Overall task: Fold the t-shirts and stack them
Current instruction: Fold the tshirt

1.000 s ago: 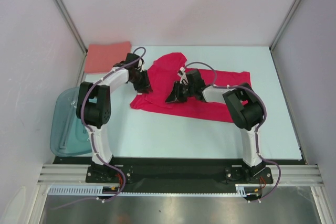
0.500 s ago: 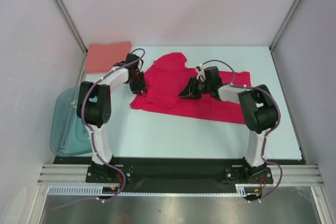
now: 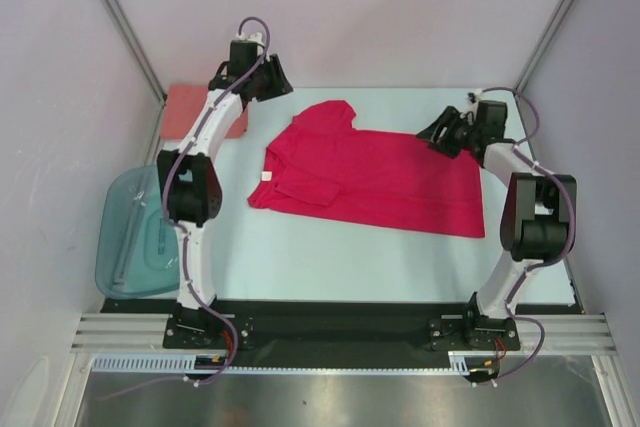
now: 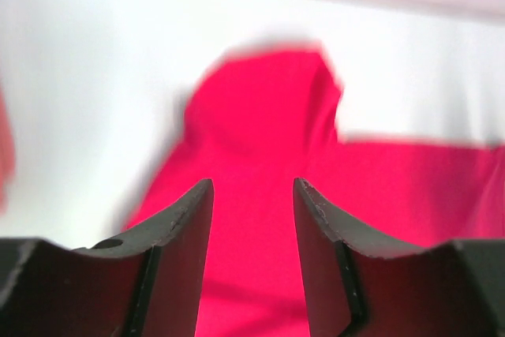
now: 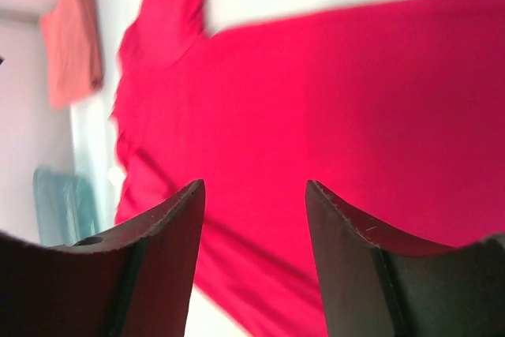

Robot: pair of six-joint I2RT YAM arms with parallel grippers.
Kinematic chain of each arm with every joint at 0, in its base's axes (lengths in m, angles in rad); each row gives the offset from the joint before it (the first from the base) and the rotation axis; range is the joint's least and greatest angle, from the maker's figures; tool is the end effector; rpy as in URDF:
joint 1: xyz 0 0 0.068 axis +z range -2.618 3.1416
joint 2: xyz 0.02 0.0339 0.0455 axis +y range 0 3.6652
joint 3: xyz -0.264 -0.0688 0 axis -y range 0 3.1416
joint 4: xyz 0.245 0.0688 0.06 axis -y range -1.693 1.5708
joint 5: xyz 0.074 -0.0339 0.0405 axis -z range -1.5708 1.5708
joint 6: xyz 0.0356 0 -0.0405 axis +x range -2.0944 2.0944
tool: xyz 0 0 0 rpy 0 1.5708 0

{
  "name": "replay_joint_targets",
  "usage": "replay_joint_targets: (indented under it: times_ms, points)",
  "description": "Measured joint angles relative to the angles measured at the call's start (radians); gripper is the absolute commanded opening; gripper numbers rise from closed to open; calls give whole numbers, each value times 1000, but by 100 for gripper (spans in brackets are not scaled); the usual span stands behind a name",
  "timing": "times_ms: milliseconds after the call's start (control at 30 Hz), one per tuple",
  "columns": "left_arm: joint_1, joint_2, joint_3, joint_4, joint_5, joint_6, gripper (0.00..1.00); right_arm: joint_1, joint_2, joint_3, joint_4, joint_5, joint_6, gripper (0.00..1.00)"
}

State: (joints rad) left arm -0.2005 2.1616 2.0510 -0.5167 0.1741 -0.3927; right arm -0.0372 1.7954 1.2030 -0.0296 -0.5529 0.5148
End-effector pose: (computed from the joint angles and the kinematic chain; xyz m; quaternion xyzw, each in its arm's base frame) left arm 0.4941 -0.1067 0.3013 -0.0458 0.8871 -0.2064 0.4103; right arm 0.4007 0.0038 0.2231 0.1132 0.8574 0.3399 0.3696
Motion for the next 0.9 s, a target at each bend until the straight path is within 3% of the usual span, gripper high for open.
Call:
replay_joint_targets:
  times_ms: [133, 333, 900]
  points:
    - [29, 182, 174, 78, 50, -37, 53, -100, 75, 54, -4, 0, -14, 61]
    - [61, 354, 195, 205, 74, -150, 52, -189, 173, 119, -9, 0, -23, 62]
    - [61, 492, 232, 229, 118, -472, 51, -255, 249, 172, 0, -12, -26, 63]
